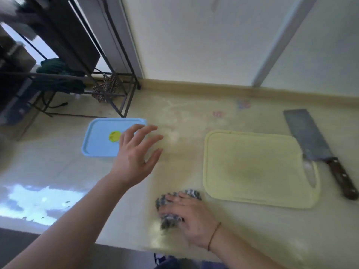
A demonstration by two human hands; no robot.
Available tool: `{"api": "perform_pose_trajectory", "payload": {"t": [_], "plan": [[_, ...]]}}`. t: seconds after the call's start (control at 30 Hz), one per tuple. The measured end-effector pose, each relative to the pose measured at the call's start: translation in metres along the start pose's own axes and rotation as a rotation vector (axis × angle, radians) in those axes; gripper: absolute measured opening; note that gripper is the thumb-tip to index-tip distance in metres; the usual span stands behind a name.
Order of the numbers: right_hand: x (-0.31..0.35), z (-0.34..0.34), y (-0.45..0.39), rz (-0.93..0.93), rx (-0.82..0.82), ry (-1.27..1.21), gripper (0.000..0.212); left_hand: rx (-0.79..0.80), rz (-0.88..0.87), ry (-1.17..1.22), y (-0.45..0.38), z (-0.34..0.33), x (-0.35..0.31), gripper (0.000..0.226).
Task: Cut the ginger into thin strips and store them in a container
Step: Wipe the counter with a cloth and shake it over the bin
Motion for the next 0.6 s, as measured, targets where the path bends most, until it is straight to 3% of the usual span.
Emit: {"api": "perform_pose_trajectory", "payload": {"t": [0.07, 0.13, 0.2, 0.27, 0.37, 0.5, 0.6], "plan": [[-0.001, 0.033, 0.007, -0.249, -0.197, -0.324, 0.03, 0.035, -0.008, 0.034, -0.005, -0.018, -0.019, 0.033], [-0.02, 0.076, 0.037, -0.432, -0.587, -0.504, 0.02, 0.133, -0.002, 0.073, -0.009, -0.043, -0.046, 0.035], [-0.046, 0.122, 0.081, -0.528, -0.942, -0.427, 0.009, 0.312, -0.046, 0.106, -0.01, -0.071, -0.083, 0.039], [-0.077, 0.159, 0.117, -0.597, -1.068, -0.183, 0.016, 0.494, -0.116, 0.065, -0.007, -0.102, -0.121, 0.048], [-0.13, 0.183, 0.129, -0.54, -0.874, 0.064, 0.034, 0.664, -0.02, -0.092, -0.005, -0.138, -0.154, 0.067], [-0.175, 0.16, 0.106, -0.407, -0.531, 0.465, 0.044, 0.61, 0.057, -0.153, 0.003, -0.16, -0.158, 0.065], [-0.161, 0.126, 0.108, -0.371, -0.45, 0.527, 0.047, 0.6, 0.059, -0.142, 0.011, -0.166, -0.149, 0.069]]}}
Point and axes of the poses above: each hand's wrist, its own y-axis away from the middle knuckle, its own z-axis out of the back of the hand, x = y × z, the point moved 2 cm from there along -y, towards the middle knuckle, and after that the axes turned 11 degrees about y, right-handed, at the moved point
